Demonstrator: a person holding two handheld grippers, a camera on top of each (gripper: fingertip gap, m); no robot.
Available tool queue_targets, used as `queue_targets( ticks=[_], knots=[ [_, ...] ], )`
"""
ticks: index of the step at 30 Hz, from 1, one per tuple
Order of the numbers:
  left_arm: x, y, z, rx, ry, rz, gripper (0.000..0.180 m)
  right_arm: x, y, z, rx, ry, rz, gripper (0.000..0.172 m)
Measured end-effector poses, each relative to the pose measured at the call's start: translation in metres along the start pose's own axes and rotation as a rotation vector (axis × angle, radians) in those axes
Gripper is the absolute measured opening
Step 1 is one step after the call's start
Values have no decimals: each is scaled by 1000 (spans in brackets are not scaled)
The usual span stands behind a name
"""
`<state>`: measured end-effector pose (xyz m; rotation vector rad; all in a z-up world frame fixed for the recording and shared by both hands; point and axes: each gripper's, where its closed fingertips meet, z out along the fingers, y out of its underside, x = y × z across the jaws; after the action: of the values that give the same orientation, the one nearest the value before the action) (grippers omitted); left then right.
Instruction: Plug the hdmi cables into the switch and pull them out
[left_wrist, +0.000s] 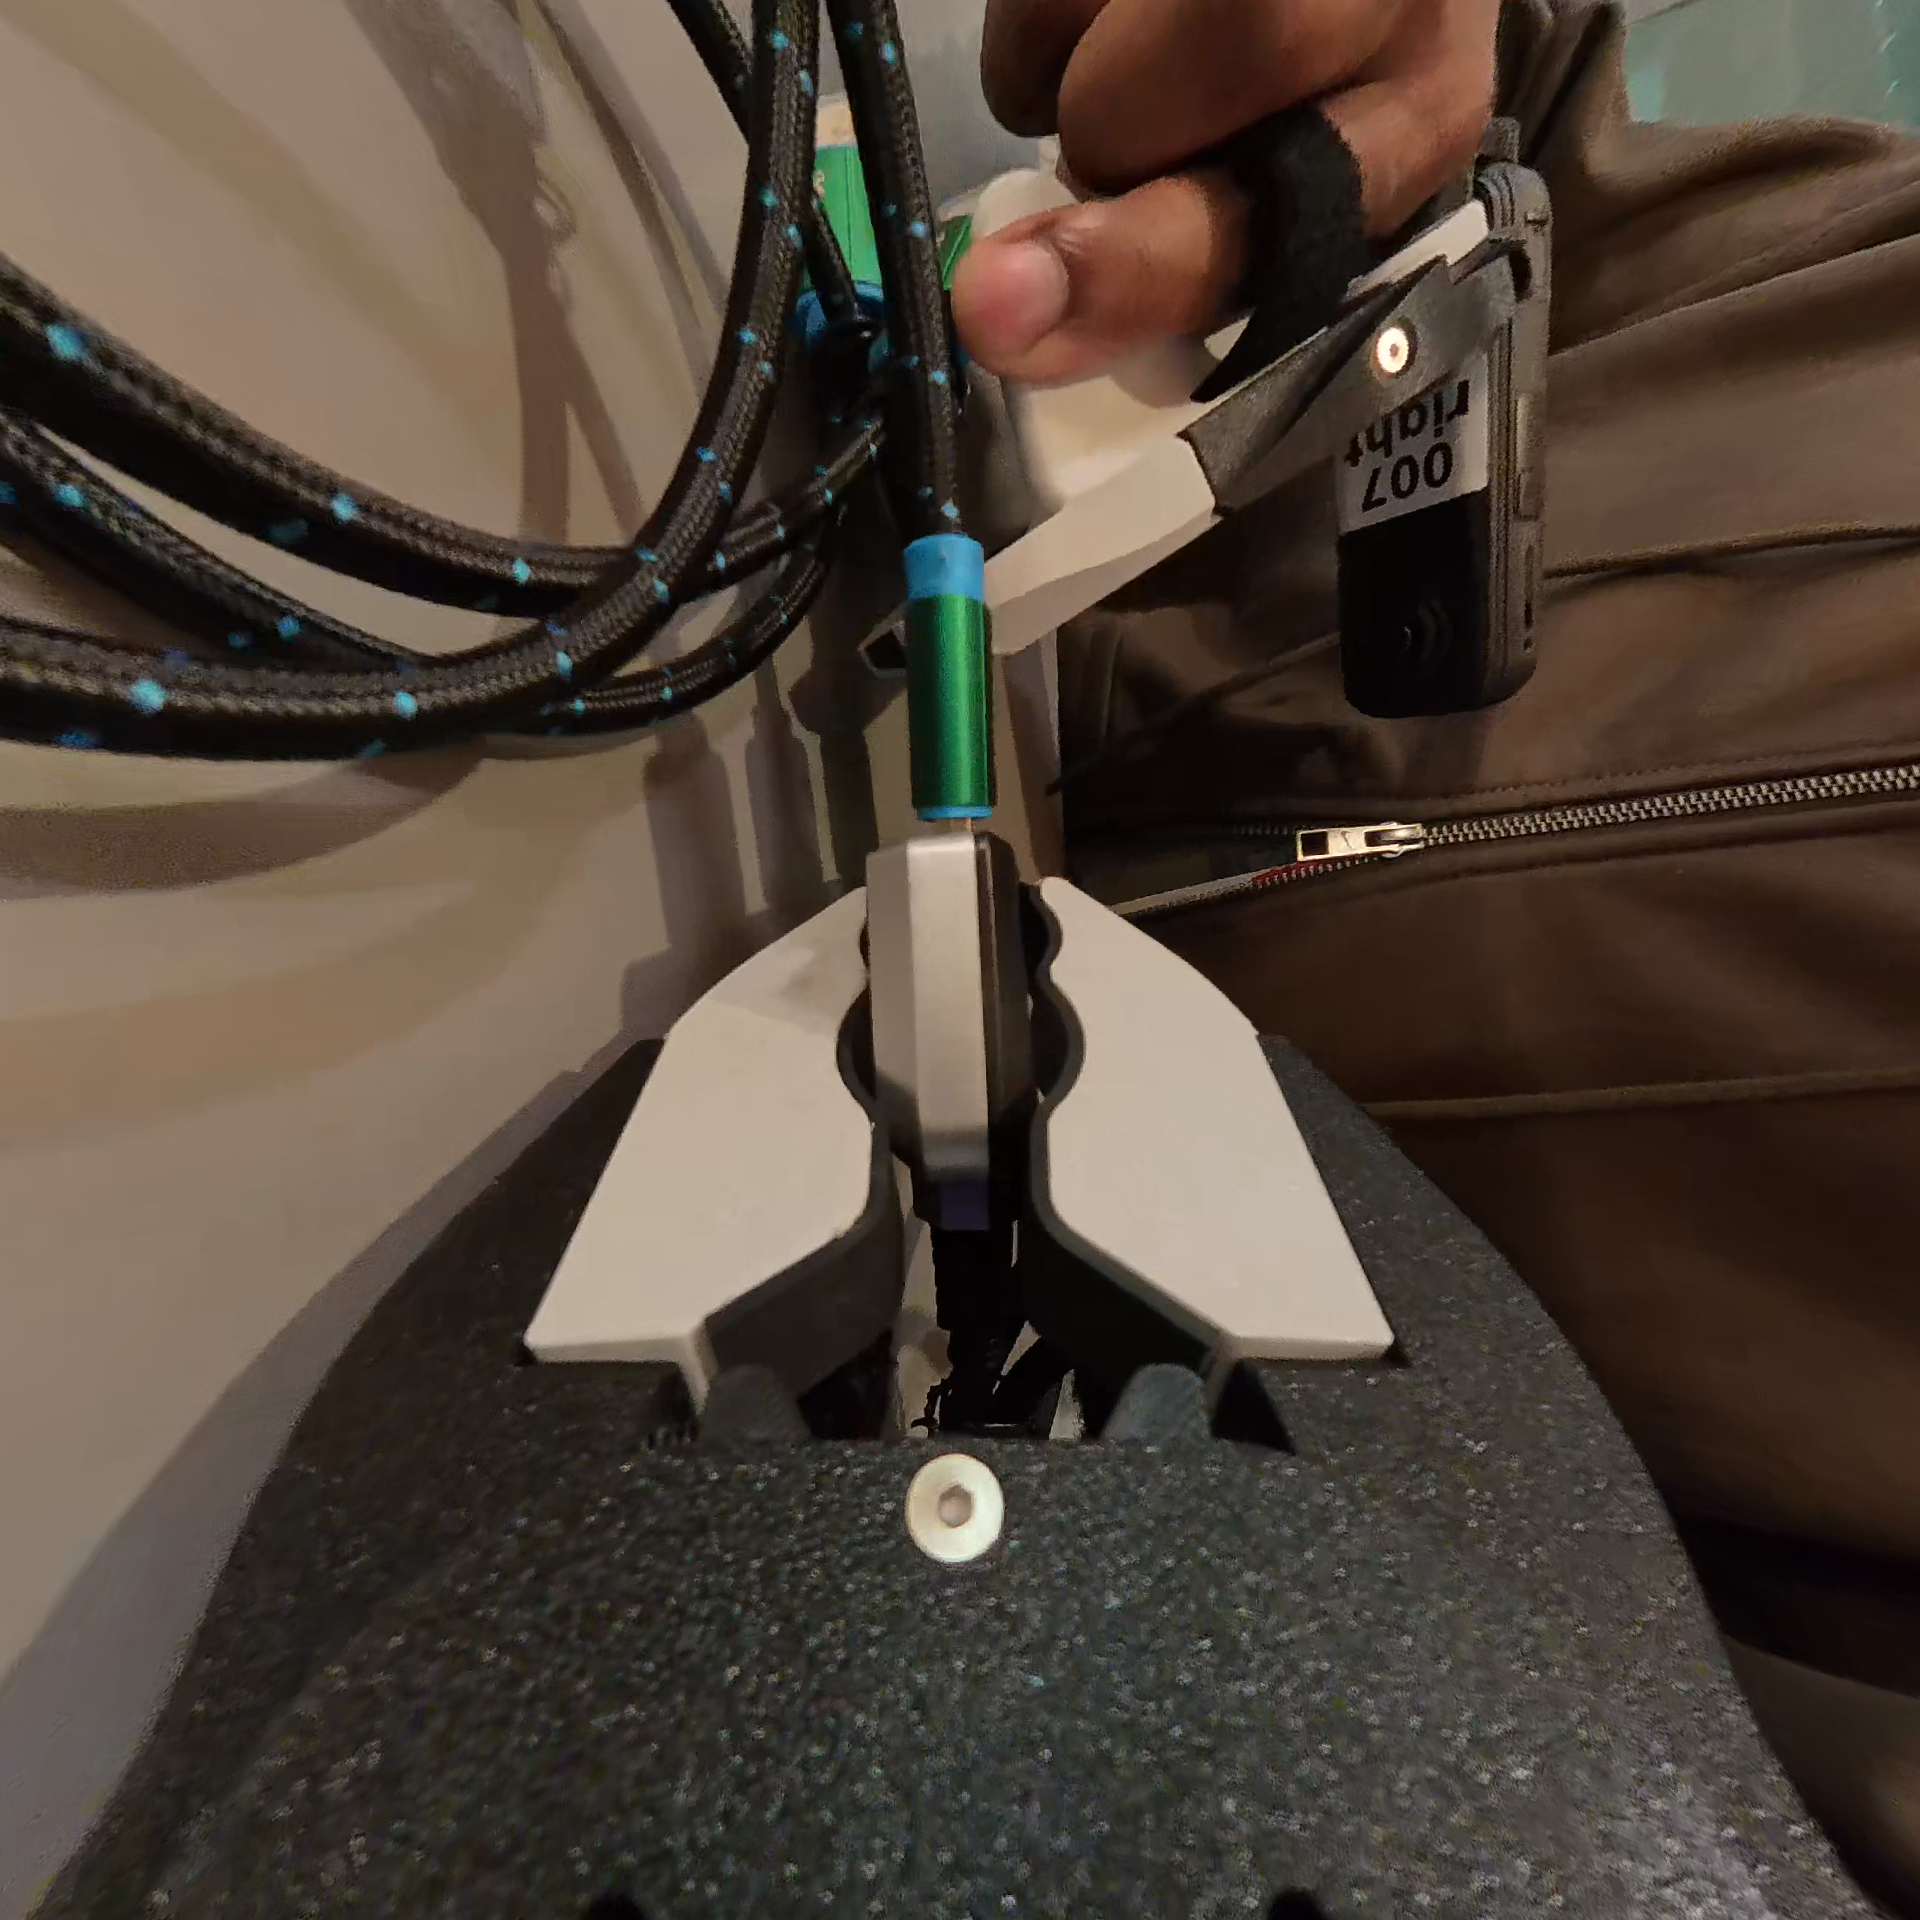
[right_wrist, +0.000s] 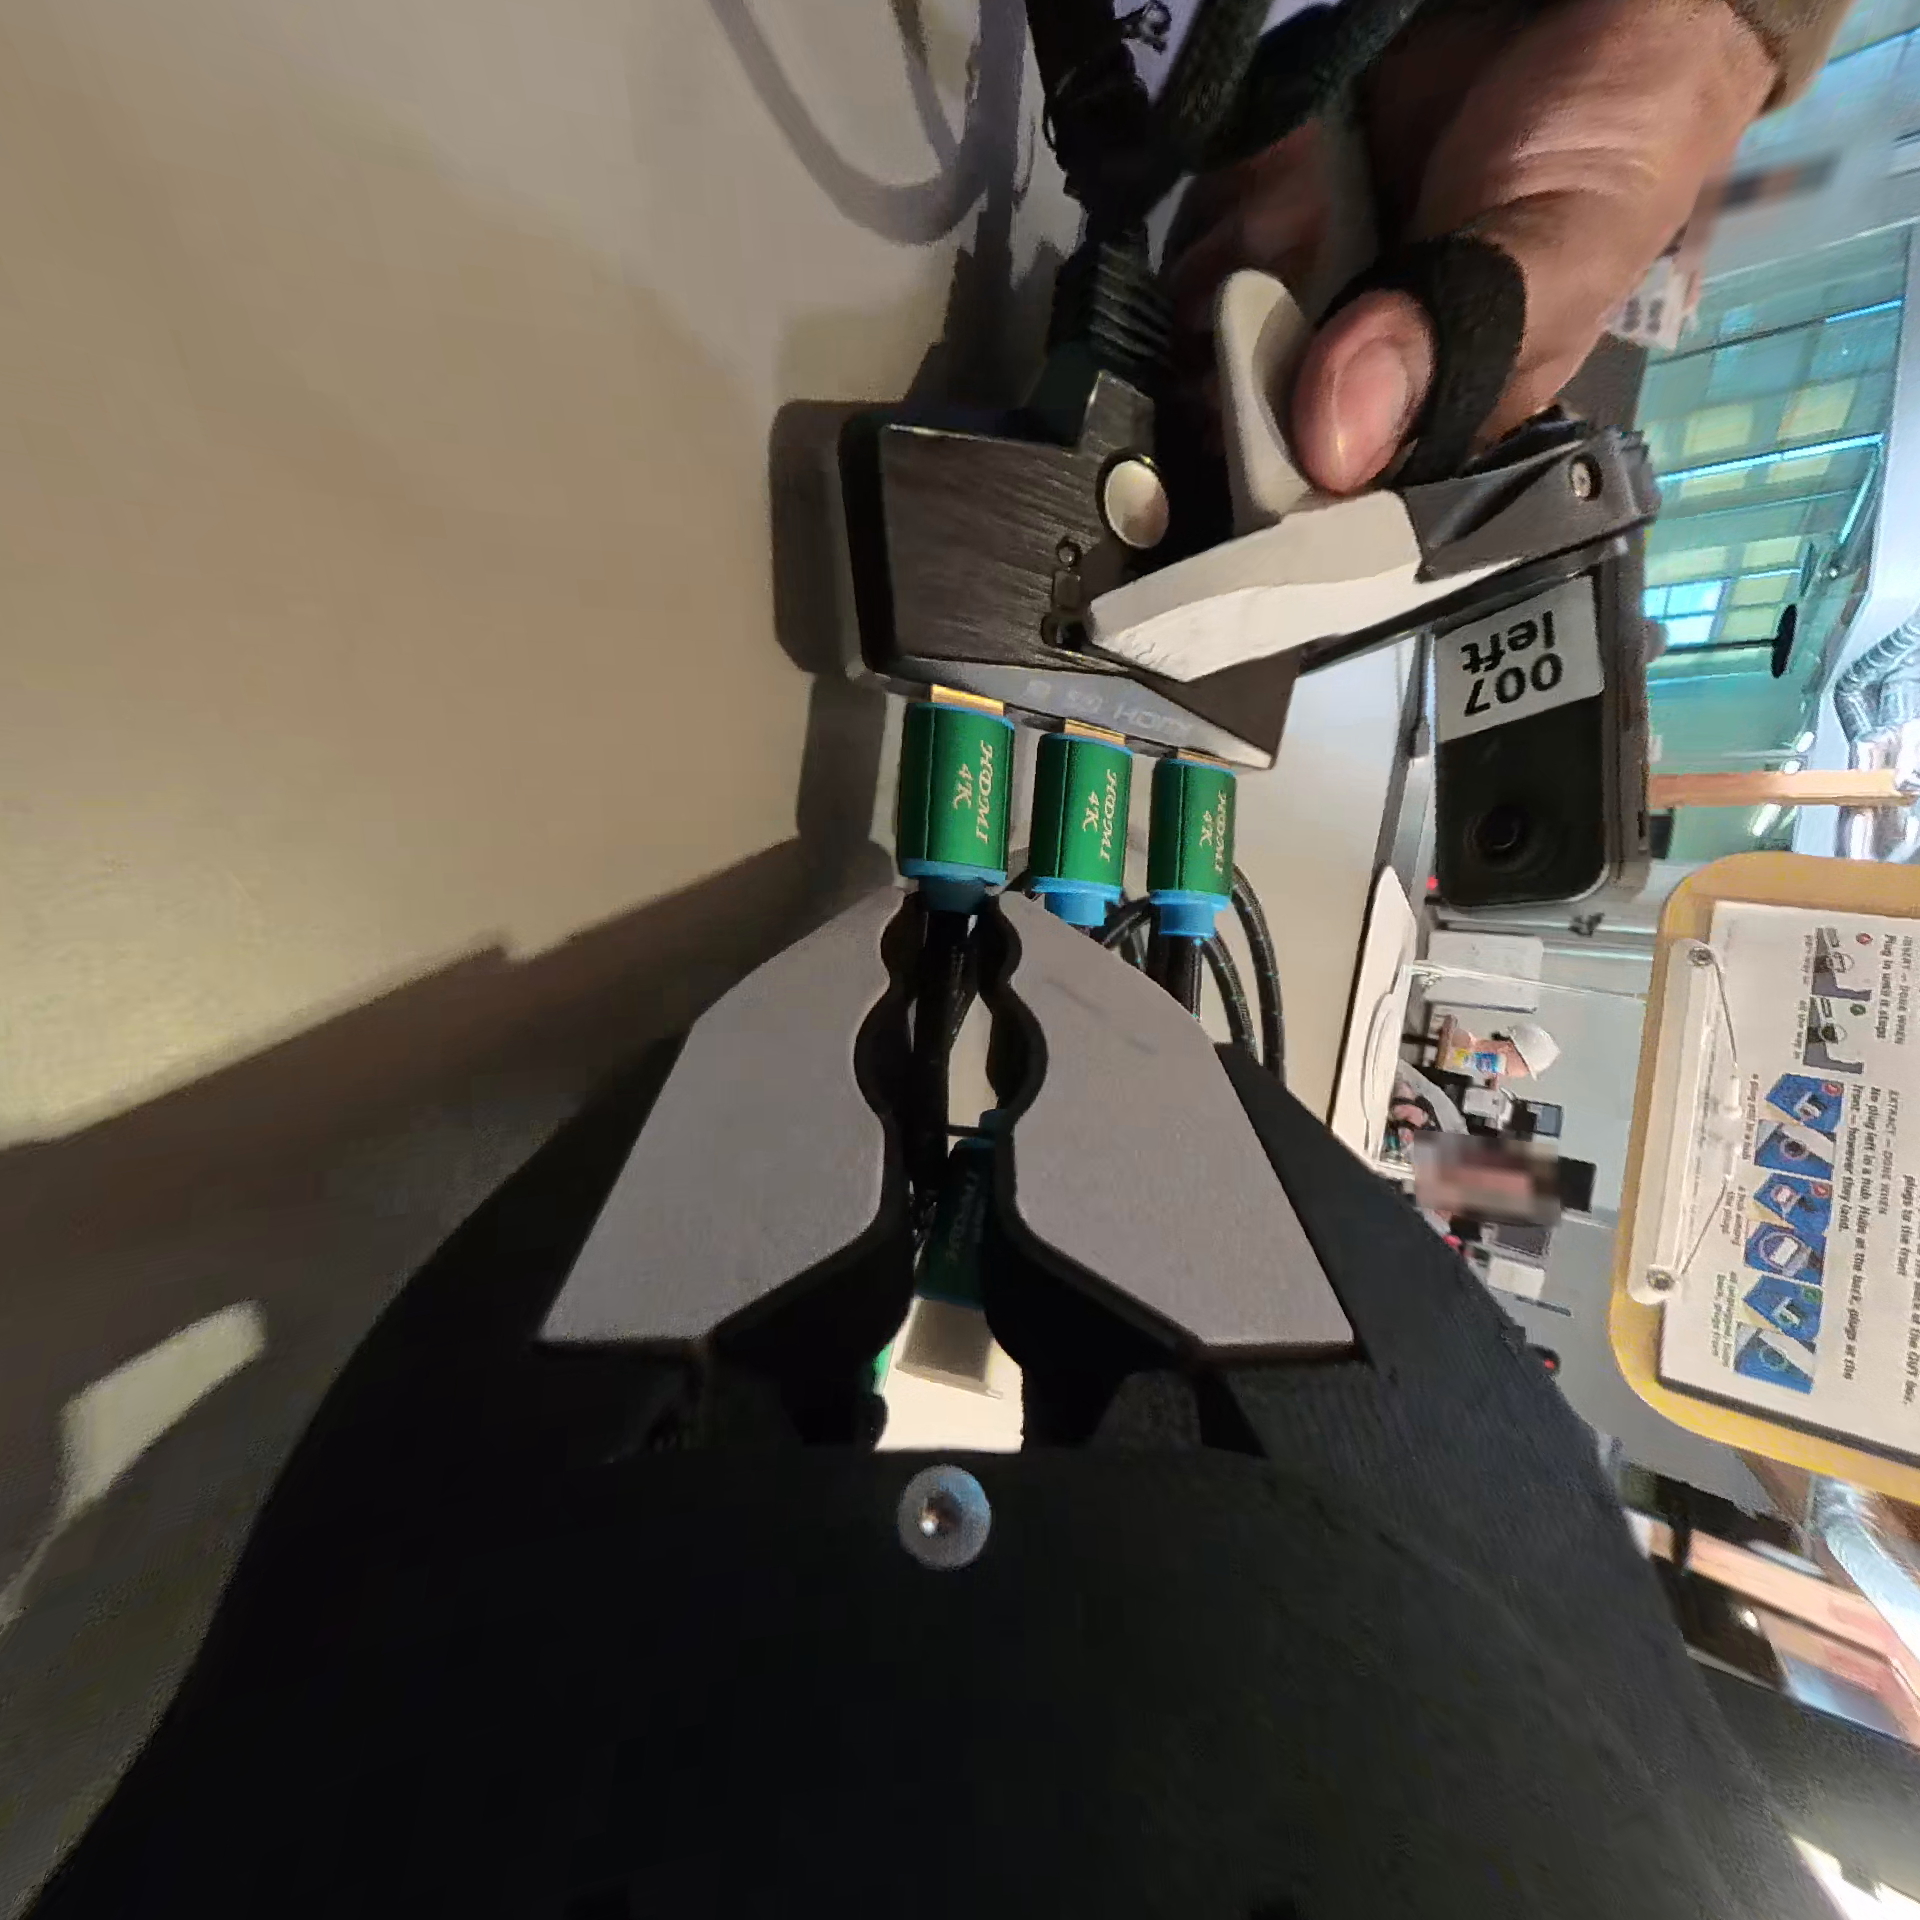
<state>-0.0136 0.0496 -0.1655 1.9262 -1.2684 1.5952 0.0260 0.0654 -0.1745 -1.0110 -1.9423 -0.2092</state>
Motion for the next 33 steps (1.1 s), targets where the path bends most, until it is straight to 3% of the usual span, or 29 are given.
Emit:
queue_targets(
  ticks=[3,5,8,16,24,30,33],
  knots=[
    [2,0,2,9,3,12,22,0,6,-5,-8,-30,-2,10],
    [-2,15,-4,-43,-33,16,23,3,38,-13,-108,-21,5,10],
    [-5,19,-17,49,-49,-28,22,13,84,-43,-197,-4,57,10],
    [-7,12,-21,139,-94,46,23,25,82,-62,-246,77,114,10],
    [-8,33,-50,268,-216,73,24,61,91,-91,-274,284,358,10],
    [-11,41,-62,399,-217,67,25,116,106,-168,-294,514,415,10],
    [-10,42,-62,417,-229,91,25,124,133,-219,-398,541,419,9]
  ],
)
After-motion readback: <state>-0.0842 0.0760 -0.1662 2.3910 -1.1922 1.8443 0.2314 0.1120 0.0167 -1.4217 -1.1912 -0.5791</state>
